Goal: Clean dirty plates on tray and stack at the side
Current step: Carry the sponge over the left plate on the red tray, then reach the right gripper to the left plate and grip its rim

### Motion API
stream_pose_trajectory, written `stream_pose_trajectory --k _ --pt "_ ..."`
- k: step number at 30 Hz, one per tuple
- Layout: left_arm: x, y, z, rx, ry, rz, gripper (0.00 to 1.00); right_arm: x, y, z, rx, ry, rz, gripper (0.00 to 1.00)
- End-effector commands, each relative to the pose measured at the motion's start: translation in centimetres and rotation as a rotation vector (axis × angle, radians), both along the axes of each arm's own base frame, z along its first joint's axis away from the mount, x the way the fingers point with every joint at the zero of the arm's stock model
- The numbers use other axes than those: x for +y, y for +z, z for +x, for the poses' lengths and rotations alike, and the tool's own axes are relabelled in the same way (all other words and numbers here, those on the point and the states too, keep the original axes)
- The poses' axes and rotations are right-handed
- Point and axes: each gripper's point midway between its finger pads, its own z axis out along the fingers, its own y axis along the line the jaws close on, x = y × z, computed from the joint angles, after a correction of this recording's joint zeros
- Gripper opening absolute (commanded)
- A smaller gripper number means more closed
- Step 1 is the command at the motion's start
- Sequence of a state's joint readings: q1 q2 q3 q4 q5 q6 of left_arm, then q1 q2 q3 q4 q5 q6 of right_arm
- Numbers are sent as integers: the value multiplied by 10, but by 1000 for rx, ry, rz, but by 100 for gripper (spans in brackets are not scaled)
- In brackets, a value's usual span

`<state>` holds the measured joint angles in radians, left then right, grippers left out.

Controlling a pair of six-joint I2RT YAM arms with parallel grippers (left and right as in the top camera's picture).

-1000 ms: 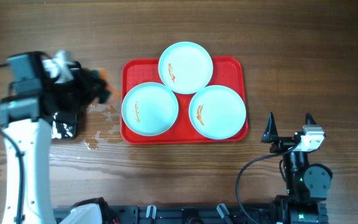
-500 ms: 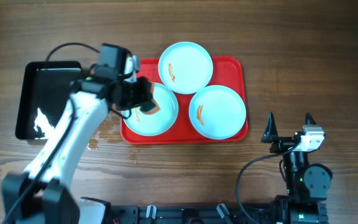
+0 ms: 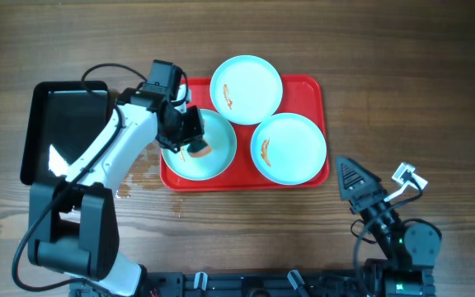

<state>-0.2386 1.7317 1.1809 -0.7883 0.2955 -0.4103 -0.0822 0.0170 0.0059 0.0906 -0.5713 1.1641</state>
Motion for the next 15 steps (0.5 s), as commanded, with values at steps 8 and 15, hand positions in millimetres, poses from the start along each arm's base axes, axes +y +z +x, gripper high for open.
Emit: stream_pose_trajectory --k 8,15 --pt "5 -3 -1 14 26 9 4 16 108 -21 -151 114 42 99" --pt "7 -4 2 2 30 21 4 36 115 39 108 344 -393 100"
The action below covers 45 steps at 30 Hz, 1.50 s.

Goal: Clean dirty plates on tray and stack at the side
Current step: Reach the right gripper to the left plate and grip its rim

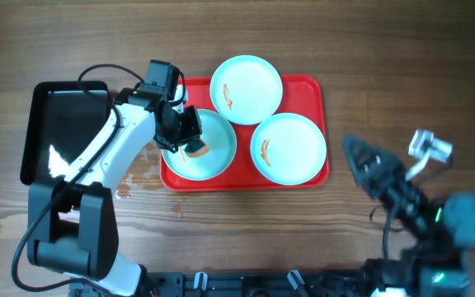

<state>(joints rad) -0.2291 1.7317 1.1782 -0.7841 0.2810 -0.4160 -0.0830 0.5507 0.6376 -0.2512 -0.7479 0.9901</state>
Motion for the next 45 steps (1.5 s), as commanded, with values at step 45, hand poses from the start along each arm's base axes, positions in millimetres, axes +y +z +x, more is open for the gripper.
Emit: stream_pose_trajectory --k 45 --pt "20 -20 -13 57 93 98 4 178 -236 123 576 452 -804 82"
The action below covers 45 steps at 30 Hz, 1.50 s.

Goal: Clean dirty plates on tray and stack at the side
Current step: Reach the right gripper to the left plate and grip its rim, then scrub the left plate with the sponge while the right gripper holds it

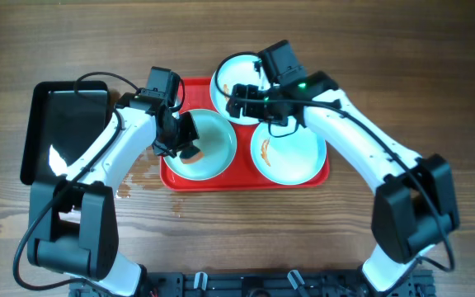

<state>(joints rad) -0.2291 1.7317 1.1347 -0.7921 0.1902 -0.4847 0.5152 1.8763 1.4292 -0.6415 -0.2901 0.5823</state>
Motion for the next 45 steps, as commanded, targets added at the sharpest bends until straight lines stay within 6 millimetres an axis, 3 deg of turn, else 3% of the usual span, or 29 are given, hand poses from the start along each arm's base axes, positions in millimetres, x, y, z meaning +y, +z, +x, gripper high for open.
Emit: stream_pose_trajectory --k 1,8,12,17,22,27,29,30,31,32,34,35,38,42,45 --pt "2 -3 -3 12 10 10 4 9 -44 -11 21 74 -101 76" --pt "2 -4 -5 21 9 12 4 0 -79 -8 42 28 -210 64" --pt "2 -4 -3 15 9 11 4 0 -90 -11 63 36 -219 45" --pt "1 -3 -2 7 8 8 4 5 -106 -18 112 58 -200 41" --pt "1 -3 -2 7 8 8 4 4 -114 -20 127 58 -207 38" --pt "0 -3 0 0 7 7 4 4 -114 -20 132 58 -209 19" --pt "-2 -3 1 -5 2 4 4 3 -114 -21 139 49 -210 20" --pt "-5 -2 1 -9 -5 0 4 3 -114 -22 147 33 -208 29" --pt "-7 -2 1 -11 -9 -1 4 3 -115 -22 156 16 -205 30" --pt "-10 -2 1 -13 -18 -4 4 3 -115 -22 163 1 -202 30" --pt "-17 -2 0 -19 -38 -5 4 2 -115 -23 175 -20 -200 12" --pt "-20 -2 -1 -22 -48 -6 4 3 -115 -23 173 -19 -200 9" --pt "-34 -5 -1 -34 -86 -9 4 2 -115 -24 174 -10 -204 8" --pt "-38 -4 3 -55 -93 -12 4 -3 -117 -31 205 -7 -227 14" --pt "-39 -4 5 -65 -94 -15 4 -6 -118 -36 224 -6 -239 12"
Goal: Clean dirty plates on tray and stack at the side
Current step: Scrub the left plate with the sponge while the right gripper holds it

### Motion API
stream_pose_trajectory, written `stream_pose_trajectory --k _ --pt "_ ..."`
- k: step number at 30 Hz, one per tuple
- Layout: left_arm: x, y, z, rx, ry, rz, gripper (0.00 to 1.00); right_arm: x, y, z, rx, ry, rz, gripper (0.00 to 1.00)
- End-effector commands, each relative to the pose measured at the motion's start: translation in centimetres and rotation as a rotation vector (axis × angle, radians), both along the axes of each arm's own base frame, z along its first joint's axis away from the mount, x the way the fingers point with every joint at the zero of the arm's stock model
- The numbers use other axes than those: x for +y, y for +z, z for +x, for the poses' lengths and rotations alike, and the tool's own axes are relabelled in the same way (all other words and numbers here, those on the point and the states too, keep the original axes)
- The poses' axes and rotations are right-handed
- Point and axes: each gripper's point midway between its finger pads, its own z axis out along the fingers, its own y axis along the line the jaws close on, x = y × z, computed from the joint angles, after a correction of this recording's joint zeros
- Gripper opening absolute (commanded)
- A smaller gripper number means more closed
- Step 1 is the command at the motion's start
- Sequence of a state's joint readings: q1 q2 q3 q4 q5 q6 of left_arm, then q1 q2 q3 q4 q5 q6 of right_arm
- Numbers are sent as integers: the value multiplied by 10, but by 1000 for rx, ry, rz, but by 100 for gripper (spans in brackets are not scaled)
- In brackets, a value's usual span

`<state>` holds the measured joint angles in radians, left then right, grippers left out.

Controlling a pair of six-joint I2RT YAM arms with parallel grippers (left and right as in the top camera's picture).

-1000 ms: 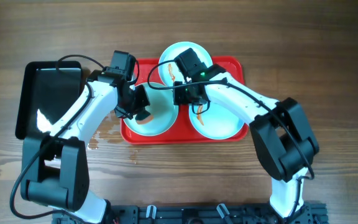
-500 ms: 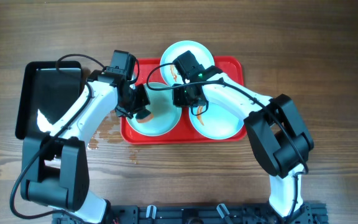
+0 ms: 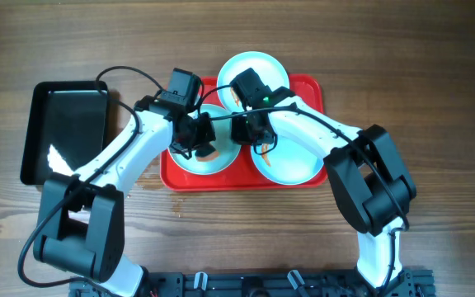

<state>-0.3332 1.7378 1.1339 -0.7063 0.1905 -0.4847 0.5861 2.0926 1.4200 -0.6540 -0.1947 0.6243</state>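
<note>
On the red tray [image 3: 246, 183] lie three light-blue plates. The back plate [image 3: 264, 68] and the right plate [image 3: 293, 157] each carry an orange smear. Over the left plate [image 3: 186, 162] my left gripper [image 3: 198, 142] points down, shut on an orange-brown sponge [image 3: 208, 152] that rests on the plate. My right gripper [image 3: 239, 132] sits at that plate's right rim, reaching in from the right. The arm hides how its fingers stand.
A black tray [image 3: 64, 132] lies at the table's left. A wet patch [image 3: 138, 173] marks the wood just left of the red tray. Both arms cross over the tray's middle.
My right gripper has moved from the back plate's near rim down to the left plate's right rim. My left gripper and the sponge have shifted a little to the right on the left plate.
At first my left gripper held the sponge on the left plate while the right arm rested at the table's near right. The right arm then rose, later reached over the tray by the back plate, and now sits at the left plate's rim.
</note>
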Motion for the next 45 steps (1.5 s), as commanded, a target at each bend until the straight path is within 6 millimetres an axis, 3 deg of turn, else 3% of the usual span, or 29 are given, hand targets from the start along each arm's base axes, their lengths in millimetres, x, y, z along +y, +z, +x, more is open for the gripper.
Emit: stream_pose_trajectory --k 1,4,18,26,29,38,45 --pt "1 -6 0 9 11 7 4 -9 -18 -11 56 -6 -49 11" --pt "0 -6 1 5 10 5 4 -11 -18 -13 62 -6 -53 4" --pt "-13 -38 7 27 -15 5 4 -6 -17 -16 79 1 -24 4" --pt "-14 -58 -3 83 -31 36 4 -5 -17 -15 80 -8 -22 4" --pt "-2 -64 -1 78 -16 101 4 -5 -17 -15 79 -1 -23 4" --pt "60 -65 -1 54 -5 426 4 -5 -17 -15 77 0 -23 4" --pt "73 -60 7 10 -1 509 4 -5 -17 -15 77 1 -23 4"
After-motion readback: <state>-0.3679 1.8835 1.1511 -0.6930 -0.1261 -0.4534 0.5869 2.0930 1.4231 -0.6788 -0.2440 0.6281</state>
